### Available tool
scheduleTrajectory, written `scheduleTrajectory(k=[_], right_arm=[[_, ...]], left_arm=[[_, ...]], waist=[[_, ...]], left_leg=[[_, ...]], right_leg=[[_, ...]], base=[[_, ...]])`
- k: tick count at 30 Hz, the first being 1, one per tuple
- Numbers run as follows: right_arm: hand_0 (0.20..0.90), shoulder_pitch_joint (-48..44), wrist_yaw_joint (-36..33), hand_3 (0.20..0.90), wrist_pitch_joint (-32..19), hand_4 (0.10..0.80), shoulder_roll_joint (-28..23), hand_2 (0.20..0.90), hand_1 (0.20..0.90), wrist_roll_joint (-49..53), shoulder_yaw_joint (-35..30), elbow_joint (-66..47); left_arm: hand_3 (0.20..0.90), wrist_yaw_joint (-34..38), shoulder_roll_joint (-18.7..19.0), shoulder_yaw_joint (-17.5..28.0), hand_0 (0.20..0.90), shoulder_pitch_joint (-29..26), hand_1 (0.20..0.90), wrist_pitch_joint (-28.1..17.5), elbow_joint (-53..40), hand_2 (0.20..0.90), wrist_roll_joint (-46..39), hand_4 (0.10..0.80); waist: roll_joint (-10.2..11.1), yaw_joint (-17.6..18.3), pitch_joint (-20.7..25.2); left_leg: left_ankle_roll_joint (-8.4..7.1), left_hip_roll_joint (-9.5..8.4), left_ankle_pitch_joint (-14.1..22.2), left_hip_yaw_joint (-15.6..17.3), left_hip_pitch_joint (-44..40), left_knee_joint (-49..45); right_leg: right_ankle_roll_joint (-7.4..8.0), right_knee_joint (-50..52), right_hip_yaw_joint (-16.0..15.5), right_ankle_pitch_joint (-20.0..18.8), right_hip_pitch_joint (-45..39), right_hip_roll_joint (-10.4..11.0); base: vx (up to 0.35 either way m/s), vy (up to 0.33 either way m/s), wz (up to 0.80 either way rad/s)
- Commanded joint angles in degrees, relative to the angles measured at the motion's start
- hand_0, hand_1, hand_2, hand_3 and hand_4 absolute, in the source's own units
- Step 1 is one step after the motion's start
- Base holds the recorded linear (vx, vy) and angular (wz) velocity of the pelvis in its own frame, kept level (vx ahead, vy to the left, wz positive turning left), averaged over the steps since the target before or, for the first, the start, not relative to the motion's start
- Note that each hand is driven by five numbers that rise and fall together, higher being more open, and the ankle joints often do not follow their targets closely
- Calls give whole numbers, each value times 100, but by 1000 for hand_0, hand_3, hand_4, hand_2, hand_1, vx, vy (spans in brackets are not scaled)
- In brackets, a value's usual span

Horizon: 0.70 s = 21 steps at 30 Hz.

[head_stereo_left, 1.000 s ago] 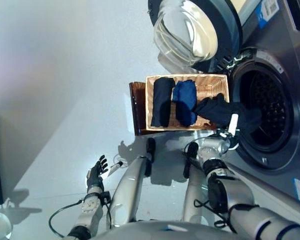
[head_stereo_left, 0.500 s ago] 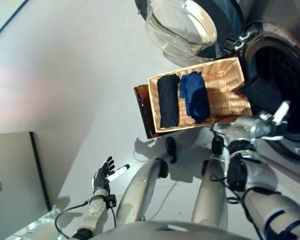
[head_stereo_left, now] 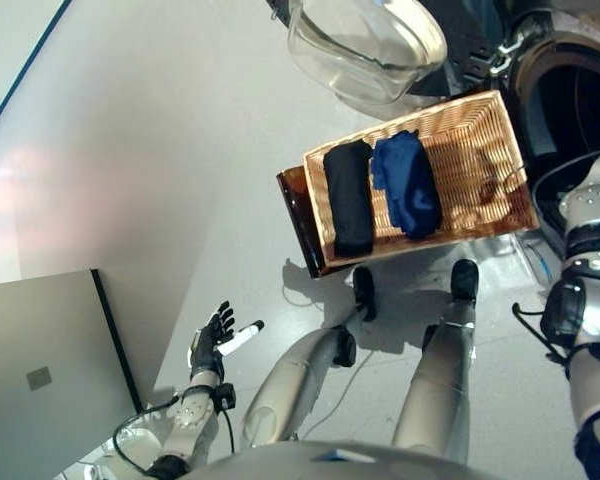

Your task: Pick up the clothes and place them into the washing machine

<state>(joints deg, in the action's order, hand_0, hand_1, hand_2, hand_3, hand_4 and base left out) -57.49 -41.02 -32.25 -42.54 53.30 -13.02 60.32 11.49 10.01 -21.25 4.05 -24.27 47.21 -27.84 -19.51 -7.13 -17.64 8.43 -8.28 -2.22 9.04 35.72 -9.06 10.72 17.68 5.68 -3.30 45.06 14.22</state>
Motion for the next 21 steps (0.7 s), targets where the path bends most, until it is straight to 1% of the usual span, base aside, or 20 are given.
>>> scheduleTrajectory(k=[1, 4, 6, 8, 9, 10, 11, 14, 15, 16, 17, 18, 19, 20, 21], right_arm=[[900, -533, 513, 900, -227, 800, -920, 900, 900, -313, 526, -274], [900, -233, 701, 900, -54, 800, -481, 900, 900, -304, 512, 46], [900, -45, 781, 900, 44, 800, -143, 900, 900, -344, 545, 246], [900, 168, 862, 900, 116, 800, 152, 900, 900, -407, 574, 291], [900, 393, 996, 900, 240, 800, 472, 900, 900, -476, 652, 394], [900, 401, 994, 900, 241, 800, 481, 900, 900, -479, 649, 387], [900, 517, 1078, 900, 336, 800, 672, 900, 900, -560, 761, 430], [900, 874, 1237, 900, 627, 800, 1015, 900, 900, -932, 1013, 489], [900, 998, 1211, 900, 866, 800, 1116, 900, 900, -1325, 1260, 666], [900, 1064, 1251, 900, 974, 800, 1228, 900, 900, -1497, 1352, 745], [900, 1065, 1245, 900, 976, 800, 1236, 900, 900, -1503, 1352, 741], [900, 1030, 1179, 900, 1199, 800, 1278, 900, 900, -2013, 1639, 979], [900, 1006, 1168, 900, 1282, 800, 1329, 900, 900, -2180, 1781, 1040], [900, 923, 1021, 900, 1553, 800, 1430, 900, 900, -2901, 2168, 1263], [900, 914, 1017, 900, 1554, 800, 1435, 900, 900, -2905, 2173, 1266]], left_arm=[[900, 204, 327, 143, 900, 105, 900, -178, 112, 900, -264, 800], [900, 172, 250, 156, 900, 91, 900, -133, 267, 900, -261, 800], [900, 159, 215, 167, 900, 50, 900, -106, 345, 900, -254, 800], [900, 171, 201, 201, 900, 30, 900, -89, 394, 900, -230, 800], [900, 146, 165, 194, 900, 12, 900, -57, 442, 900, -201, 800], [900, 145, 170, 198, 900, 17, 900, -57, 441, 900, -200, 800], [900, 135, 160, 201, 900, 4, 900, -70, 444, 900, -180, 800], [900, 103, 173, 283, 900, 0, 900, -55, 495, 900, -95, 800], [900, 99, 224, 376, 900, -61, 900, -12, 540, 900, -16, 800], [900, 132, 232, 412, 900, -70, 900, -21, 582, 900, 52, 800], [900, 134, 234, 417, 900, -68, 900, -22, 582, 900, 55, 800], [900, 138, 260, 485, 900, -87, 900, -3, 635, 900, 101, 800], [900, 165, 299, 544, 900, -130, 900, 7, 626, 900, 161, 800], [900, 240, 361, 649, 900, -121, 900, -2, 632, 900, 248, 800], [900, 241, 359, 657, 900, -121, 900, -1, 631, 900, 250, 800]], waist=[[-44, -23, 411], [-90, -46, 384], [-72, -58, 380], [-29, -42, 352], [41, -48, 335], [44, -42, 334], [99, -43, 322], [295, -22, 284], [442, -21, 270], [514, -21, 247], [514, -10, 239], [602, -33, 241], [673, -54, 223], [804, -103, 198], [802, -92, 191]], left_leg=[[-754, 157, 249, -471, -15, -117], [-781, 180, 200, -503, -44, -87], [-796, 195, 172, -530, -68, -70], [-799, 210, 157, -546, -95, -71], [-800, 228, 152, -559, -113, -94], [-800, 228, 152, -562, -118, -93], [-807, 253, 140, -574, -137, -94], [-828, 301, 92, -627, -239, -54], [-840, 326, 62, -682, -298, -24], [-847, 334, 48, -712, -326, -18], [-848, 332, 46, -719, -337, -14], [-859, 351, 27, -751, -359, -7], [-859, 369, 23, -771, -357, -20], [-862, 380, 13, -806, -342, -74], [-862, 379, 14, -811, -344, -77]], right_leg=[[-652, 35, -328, 286, -400, -320], [-658, 28, -377, 283, -461, -325], [-665, -7, -415, 280, -534, -324], [-671, -31, -446, 264, -583, -347], [-678, -45, -488, 249, -651, -362], [-678, -50, -491, 248, -659, -362], [-677, -69, -521, 235, -708, -368], [-670, -192, -626, 180, -899, -374], [-668, -281, -702, 138, -1020, -385], [-663, -336, -749, 111, -1087, -381], [-664, -345, -757, 108, -1103, -379], [-661, -393, -803, 83, -1156, -381], [-666, -409, -846, 71, -1180, -380], [-679, -422, -923, 57, -1240, -398], [-679, -423, -927, 58, -1245, -397]], base=[[0, 0, 0], [-6, -10, -1], [-19, -44, 7], [-25, -49, 15], [-19, -44, 7], [-16, -63, 2], [-14, -50, -1], [-24, -97, 12], [-29, -125, 19], [-18, -95, 16], [-8, -64, 12], [-12, -77, 9], [-29, -114, 10], [-26, -82, 17], [-25, -57, 23]])
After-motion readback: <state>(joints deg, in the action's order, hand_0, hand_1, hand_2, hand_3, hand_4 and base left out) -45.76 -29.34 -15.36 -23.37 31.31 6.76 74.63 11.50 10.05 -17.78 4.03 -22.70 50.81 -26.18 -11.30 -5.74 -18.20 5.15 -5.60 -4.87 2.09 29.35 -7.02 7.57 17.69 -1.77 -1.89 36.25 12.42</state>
